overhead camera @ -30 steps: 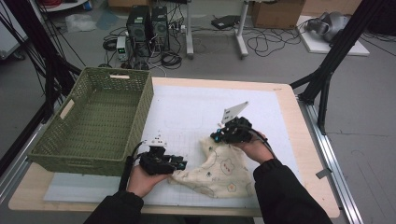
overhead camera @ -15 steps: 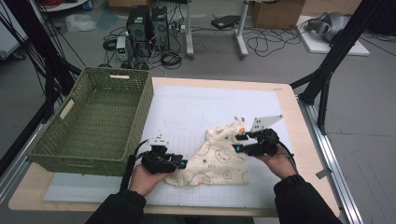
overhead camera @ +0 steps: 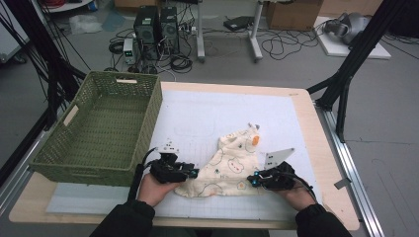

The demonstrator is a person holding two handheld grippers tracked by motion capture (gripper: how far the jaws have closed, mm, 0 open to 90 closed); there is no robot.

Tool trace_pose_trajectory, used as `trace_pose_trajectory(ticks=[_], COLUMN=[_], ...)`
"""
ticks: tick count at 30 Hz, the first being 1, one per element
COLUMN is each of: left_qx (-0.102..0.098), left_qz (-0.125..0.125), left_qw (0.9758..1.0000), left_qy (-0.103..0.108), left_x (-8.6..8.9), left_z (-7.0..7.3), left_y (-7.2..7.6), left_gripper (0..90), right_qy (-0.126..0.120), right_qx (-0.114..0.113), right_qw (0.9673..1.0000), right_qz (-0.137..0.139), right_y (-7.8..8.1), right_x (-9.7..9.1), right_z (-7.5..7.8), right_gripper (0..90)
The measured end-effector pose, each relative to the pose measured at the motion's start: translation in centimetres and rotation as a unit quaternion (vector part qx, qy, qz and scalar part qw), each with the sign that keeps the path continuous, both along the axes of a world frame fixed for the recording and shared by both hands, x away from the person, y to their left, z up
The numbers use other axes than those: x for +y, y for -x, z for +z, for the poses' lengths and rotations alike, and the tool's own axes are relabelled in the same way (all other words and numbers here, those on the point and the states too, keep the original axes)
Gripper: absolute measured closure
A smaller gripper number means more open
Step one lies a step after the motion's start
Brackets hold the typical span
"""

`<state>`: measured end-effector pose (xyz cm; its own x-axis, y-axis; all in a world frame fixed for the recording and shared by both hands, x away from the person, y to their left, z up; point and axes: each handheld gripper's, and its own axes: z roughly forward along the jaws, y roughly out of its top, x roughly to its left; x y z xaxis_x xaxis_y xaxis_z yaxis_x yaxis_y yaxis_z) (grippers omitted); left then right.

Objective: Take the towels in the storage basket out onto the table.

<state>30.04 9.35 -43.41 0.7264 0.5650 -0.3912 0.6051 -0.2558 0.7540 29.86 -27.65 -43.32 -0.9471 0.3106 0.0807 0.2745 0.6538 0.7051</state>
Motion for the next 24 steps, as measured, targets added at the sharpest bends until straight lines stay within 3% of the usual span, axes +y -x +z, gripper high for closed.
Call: trace_pose_trajectory(ticks=[6,11,14,16,19,21,24], left_qx=[-0.002,-0.003,-0.007,-0.008,-0.019,-0.023,-0.03], left_qz=[-0.002,-0.013,-0.016,-0.016,-0.022,-0.024,-0.04], left_qw=[0.9998,0.9997,0.9995,0.9995,0.9993,0.9992,0.9987], left_qy=[0.017,0.02,0.025,0.025,0.023,0.023,0.008], left_x=[-0.5,-1.3,-1.6,-1.7,-1.7,-1.8,-2.0], left_z=[0.0,-0.1,-0.2,-0.3,-0.2,-0.2,-0.1], left_y=[0.0,0.1,0.1,0.1,0.1,0.2,0.2], left_gripper=[64.5,64.3,64.2,64.0,63.8,63.9,64.0], right_qy=[-0.004,0.018,0.01,-0.014,-0.039,-0.046,-0.048], right_qx=[-0.011,0.007,0.022,0.03,0.011,0.001,-0.007], right_qw=[0.9999,0.9997,0.9994,0.9987,0.998,0.9973,0.9967], right_qz=[-0.009,-0.017,-0.025,-0.038,-0.049,-0.058,-0.066], right_y=[2.2,4.4,5.2,5.0,4.3,3.7,2.5], right_x=[-2.8,-5.1,-6.1,-6.4,-6.2,-5.8,-5.0], right_z=[1.9,1.3,0.7,0.7,1.1,1.3,1.3], right_gripper=[88.7,88.6,86.4,77.9,70.7,65.0,60.6])
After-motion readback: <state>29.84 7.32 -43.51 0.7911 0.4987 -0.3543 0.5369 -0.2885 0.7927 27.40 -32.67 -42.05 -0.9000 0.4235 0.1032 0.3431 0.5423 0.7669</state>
